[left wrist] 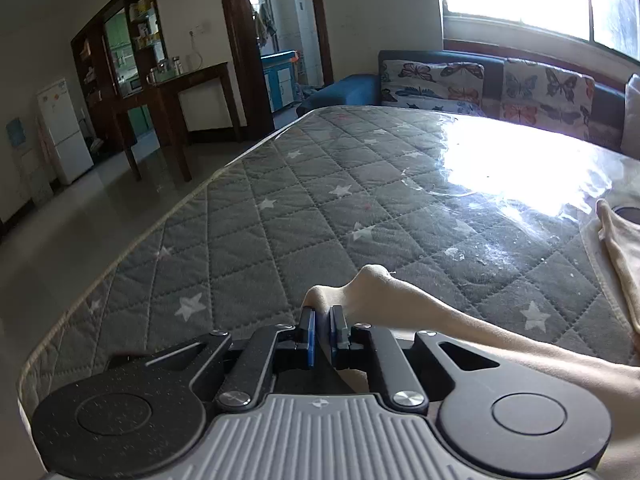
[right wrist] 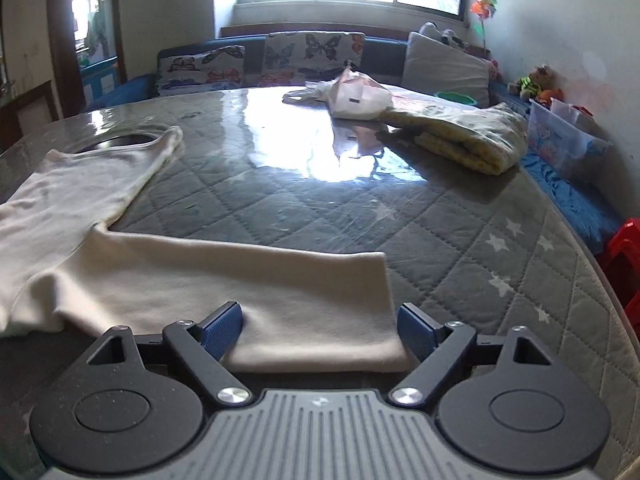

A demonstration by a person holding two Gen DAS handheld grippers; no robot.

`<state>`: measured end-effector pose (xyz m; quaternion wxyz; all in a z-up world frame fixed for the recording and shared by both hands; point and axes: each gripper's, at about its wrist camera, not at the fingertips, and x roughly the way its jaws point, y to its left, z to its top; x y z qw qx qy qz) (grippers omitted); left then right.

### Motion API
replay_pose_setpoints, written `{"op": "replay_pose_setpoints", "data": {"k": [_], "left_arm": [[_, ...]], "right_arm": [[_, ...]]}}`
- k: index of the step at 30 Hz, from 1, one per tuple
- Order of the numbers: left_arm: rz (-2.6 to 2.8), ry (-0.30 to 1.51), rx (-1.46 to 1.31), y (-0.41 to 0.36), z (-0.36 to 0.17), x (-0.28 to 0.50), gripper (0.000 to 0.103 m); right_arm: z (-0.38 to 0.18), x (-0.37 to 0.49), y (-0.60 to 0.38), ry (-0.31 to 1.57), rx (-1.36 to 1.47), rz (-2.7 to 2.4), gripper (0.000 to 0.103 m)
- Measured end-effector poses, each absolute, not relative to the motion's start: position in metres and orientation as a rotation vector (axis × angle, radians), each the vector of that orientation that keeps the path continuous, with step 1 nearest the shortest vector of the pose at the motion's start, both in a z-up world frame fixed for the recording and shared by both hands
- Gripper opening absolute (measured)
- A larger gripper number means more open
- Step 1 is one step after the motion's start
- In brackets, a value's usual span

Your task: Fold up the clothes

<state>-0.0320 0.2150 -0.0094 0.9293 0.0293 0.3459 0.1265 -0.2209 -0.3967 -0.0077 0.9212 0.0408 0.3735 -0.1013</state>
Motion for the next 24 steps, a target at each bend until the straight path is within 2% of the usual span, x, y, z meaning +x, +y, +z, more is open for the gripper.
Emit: {"op": "replay_pose_setpoints", "data": {"k": [7,11,13,18,21,24], "left_arm": [[0.262,0.707,0.106,0.214,-0.014,-0.027,0.012],[0.254,0.706,0.131,0.215,-0.015,-0.026,0.018],[0.246,0.705,0.128,0.216,-0.014,-0.027,0.029],[0.237,0.700,0.116,0.219,-0.008,-0.033,0.046],[0.235,0.681,0.105,0.218,0.000,-0.041,0.050],[0.199,0.655,0.095,0.211,0.010,-0.051,0.050]], "right_arm": [[-0.011,-0.200,-0.414,0.733,0.047,-0.274,0.087],[-0.009,-0.194,-0.413,0.728,-0.002,-0.296,0.087],[-0.006,-0.192,-0.411,0.730,-0.025,-0.295,0.087],[0.008,-0.200,-0.400,0.698,-0.014,-0.280,0.087],[0.016,-0.204,-0.386,0.682,-0.021,-0.229,0.087],[0.024,-0.208,-0.360,0.666,-0.046,-0.133,0.087]]}}
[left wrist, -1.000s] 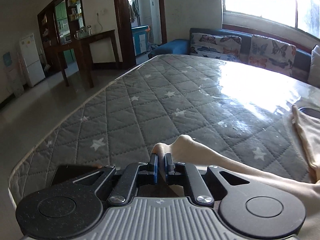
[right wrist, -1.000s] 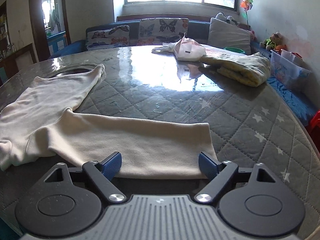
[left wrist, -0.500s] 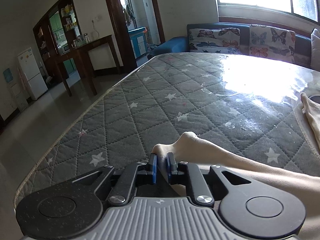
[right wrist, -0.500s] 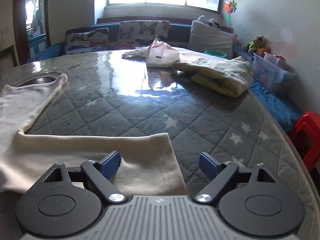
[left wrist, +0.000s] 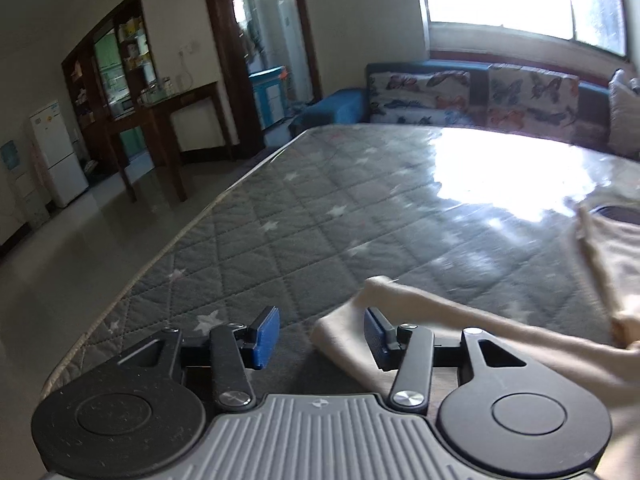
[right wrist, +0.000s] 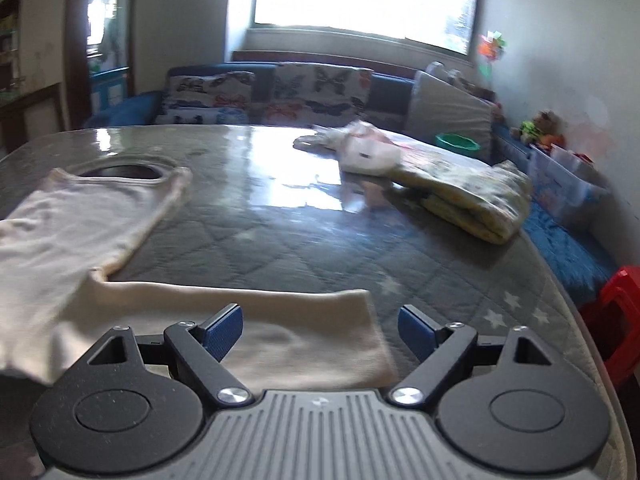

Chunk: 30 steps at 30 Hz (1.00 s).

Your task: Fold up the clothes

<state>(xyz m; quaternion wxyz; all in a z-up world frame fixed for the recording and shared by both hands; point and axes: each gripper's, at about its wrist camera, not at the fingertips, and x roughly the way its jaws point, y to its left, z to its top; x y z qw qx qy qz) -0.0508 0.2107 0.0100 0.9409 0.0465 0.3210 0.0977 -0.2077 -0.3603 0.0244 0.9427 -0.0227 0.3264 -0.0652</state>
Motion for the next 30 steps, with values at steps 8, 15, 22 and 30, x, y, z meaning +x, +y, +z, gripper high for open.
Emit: {"op": "replay_pose_setpoints", "data": {"k": [8,15,22,30], "left_arm": [[-0.226,0.602,0.118,0.135,0.030,-0.093,0.053],[-0.525,0.634,0.212,0.065,0.013,-0.122,0.054],[-0.606,0.663,0.297,0.049,-0.009,-0.142,0.054],[-0.592,0.633,0.313,0.061,-0.005,-0.155,0.061]], "right_arm": [[0.038,-0.198,-0.273,0.612,-0.168,0.161,0.090],[0.032,-0.186,-0.209,0.591,-0.257,0.345,0.090],[0.015,-0.189,-0.175,0.622,-0.340,0.448,0.090],[0.010,-0.207,-0.163,0.607,-0.456,0.482,0.090]]}}
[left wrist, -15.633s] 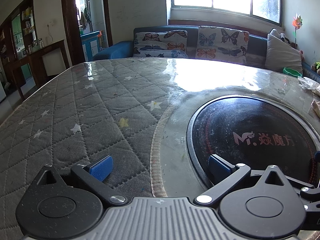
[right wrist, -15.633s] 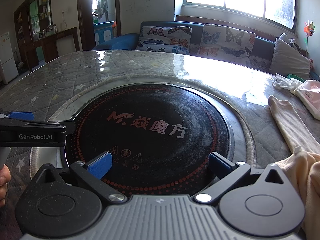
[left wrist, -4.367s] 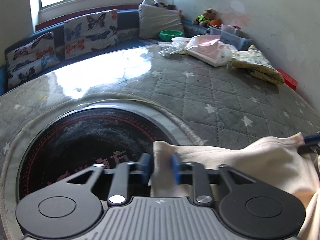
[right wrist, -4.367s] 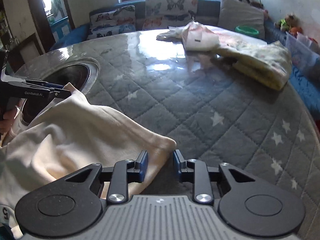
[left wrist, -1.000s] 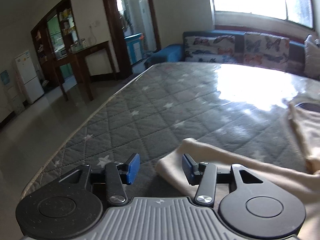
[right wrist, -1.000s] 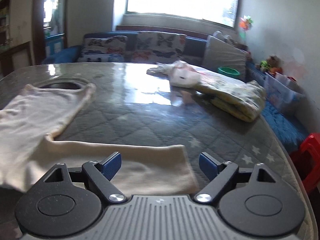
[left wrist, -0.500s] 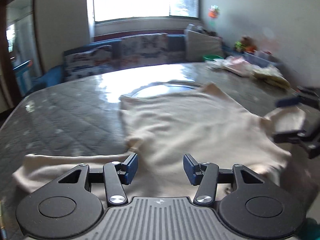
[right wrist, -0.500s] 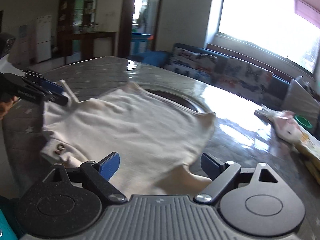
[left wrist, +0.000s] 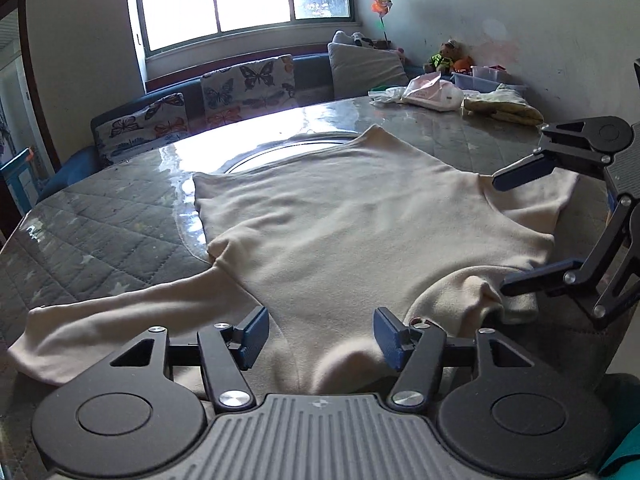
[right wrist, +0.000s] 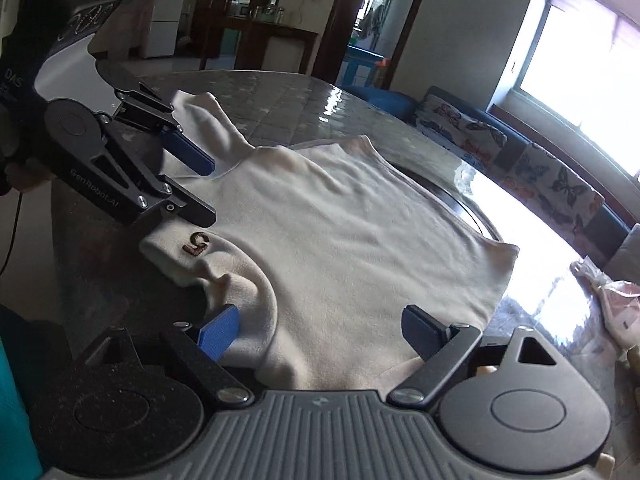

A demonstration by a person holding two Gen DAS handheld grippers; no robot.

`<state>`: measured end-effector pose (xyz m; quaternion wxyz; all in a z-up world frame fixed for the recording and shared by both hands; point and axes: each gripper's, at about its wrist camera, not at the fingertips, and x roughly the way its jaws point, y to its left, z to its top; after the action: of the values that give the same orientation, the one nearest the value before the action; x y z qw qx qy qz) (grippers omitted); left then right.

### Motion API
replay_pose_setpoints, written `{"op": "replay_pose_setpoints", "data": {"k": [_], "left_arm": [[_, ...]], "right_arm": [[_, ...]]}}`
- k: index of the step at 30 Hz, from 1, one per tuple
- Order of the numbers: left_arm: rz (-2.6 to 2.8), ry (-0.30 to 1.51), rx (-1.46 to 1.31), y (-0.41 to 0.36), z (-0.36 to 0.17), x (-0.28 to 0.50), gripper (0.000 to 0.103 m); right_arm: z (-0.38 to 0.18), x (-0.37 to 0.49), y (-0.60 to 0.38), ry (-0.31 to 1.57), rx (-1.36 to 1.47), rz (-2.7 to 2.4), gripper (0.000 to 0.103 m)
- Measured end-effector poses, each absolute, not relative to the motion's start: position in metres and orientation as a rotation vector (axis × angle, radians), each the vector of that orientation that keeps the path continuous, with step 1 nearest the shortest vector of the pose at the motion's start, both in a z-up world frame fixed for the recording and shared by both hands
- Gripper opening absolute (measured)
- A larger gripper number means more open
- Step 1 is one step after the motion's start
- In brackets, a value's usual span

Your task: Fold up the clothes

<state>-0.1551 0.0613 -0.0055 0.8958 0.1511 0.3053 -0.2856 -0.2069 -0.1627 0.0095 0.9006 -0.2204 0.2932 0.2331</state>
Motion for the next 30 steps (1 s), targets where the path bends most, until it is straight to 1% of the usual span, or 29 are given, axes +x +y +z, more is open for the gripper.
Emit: {"op": "replay_pose_setpoints", "data": {"k": [5,12,17,22,30], "left_arm": [[-0.596,0.624,0.319,0.058,-0.004,-0.156,0.061],[-0.580,0.611,0.327,0.059,0.002,-0.156,0.065],[-0.592,0.576,0.304,0.051,0.013,-0.152,0.066],[-0.657,0.569,0.292,0.024,0.010,-0.150,0.067],[-0.744,0.573,0.296,-0.013,0.005,-0.151,0.068]], "right_arm": [[0.020,-0.198,-0.162,0.558,-0.415,0.428,0.090],[-0.001,-0.191,-0.156,0.626,-0.399,0.464,0.090],[0.008,-0.204,-0.169,0.606,-0.346,0.444,0.090],[-0.001,-0.213,-0.183,0.668,-0.315,0.408,0.090],[0.017,-0.232,-0.230,0.635,-0.186,0.297,0.090]]}}
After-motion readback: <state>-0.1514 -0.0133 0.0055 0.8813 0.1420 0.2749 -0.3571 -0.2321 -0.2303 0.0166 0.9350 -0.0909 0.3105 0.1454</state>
